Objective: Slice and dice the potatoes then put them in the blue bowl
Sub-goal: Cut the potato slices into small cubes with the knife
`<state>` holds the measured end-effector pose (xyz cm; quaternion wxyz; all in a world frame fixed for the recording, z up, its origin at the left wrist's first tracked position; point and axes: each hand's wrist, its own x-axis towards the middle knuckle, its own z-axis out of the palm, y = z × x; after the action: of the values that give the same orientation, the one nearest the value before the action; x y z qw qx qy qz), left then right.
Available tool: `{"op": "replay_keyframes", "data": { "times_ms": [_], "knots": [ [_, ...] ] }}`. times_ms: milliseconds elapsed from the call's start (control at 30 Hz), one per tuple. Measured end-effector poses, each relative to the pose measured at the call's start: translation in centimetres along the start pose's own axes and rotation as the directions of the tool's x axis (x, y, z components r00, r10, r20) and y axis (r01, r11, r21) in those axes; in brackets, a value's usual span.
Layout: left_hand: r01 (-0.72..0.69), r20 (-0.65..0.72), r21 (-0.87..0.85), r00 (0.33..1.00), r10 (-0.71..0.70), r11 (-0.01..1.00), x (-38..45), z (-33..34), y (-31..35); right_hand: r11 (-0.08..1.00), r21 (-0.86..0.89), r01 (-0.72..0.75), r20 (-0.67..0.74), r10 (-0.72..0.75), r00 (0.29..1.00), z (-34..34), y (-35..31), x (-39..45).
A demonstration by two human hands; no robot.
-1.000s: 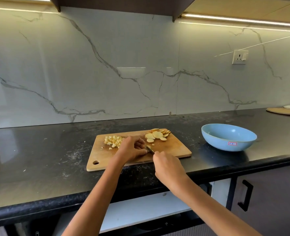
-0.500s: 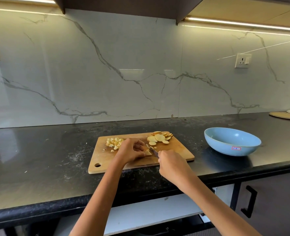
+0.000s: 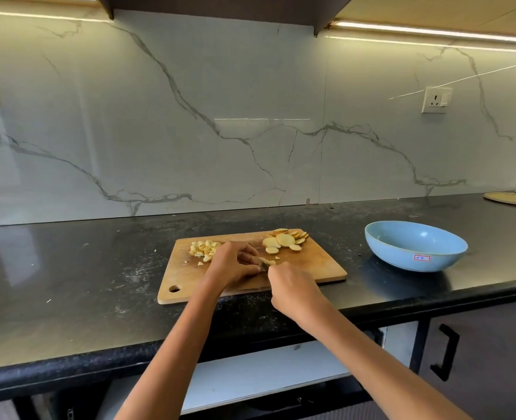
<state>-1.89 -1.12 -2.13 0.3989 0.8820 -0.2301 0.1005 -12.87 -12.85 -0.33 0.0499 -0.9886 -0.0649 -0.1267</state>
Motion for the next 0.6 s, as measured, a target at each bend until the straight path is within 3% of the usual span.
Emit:
{"op": "replay_keyframes", "data": {
  "times_ms": [233, 367, 600],
  "knots": [
    [0.007, 0.011, -0.012, 1.000, -0.006, 1.000, 0.1, -0.1, -0.1, 0.999, 0.023, -0.028, -0.038, 0.029, 0.999, 0.6, 0.7, -1.2],
    [0.018, 0.024, -0.007, 1.000, -0.018, 1.000, 0.1, -0.2, -0.2, 0.984, 0.158, -0.087, -0.022, 0.092, 0.996, 1.2, 2.0, 0.2],
    [-0.139, -0.136, 0.027, 0.981, 0.141, 0.990, 0.6, 0.4, 0.6, 0.988, 0.152, 0.038, -0.135, -0.018, 0.991, 0.6, 5.4, 0.1]
  ]
}}
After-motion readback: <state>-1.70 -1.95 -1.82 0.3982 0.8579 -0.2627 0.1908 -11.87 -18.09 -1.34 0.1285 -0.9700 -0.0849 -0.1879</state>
